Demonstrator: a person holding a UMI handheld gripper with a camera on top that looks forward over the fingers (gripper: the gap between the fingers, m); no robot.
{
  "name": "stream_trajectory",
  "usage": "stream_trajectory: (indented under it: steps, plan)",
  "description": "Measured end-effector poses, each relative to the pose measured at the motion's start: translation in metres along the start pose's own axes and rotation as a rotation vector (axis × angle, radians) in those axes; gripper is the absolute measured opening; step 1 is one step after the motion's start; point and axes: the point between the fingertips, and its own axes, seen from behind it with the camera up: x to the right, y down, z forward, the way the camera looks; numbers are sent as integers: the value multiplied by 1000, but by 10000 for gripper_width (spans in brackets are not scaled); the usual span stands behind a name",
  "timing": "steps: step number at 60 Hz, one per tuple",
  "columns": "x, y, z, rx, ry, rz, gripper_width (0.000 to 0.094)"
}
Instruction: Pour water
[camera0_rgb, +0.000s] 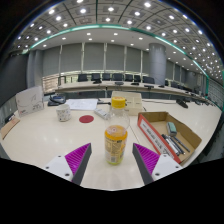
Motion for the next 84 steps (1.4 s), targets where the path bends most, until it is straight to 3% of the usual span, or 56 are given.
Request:
stream_trajectory:
  steps: [8,13,18,33,43,59,73,84]
  plan:
    - [3,-2,50,48,-33,-9,821]
    - [3,-5,73,73,-42,3,718]
    - [9,-7,88,93,-21,22,541]
    - [7,-10,98,83,-32,16,400]
    - [1,-36,98,78,-18,-57,399]
    - [-19,-138,138,135,107,-291,397]
    - [-78,-236,193,194,312,-816,396]
    - [-138,-244,256,172,381,-1342,394]
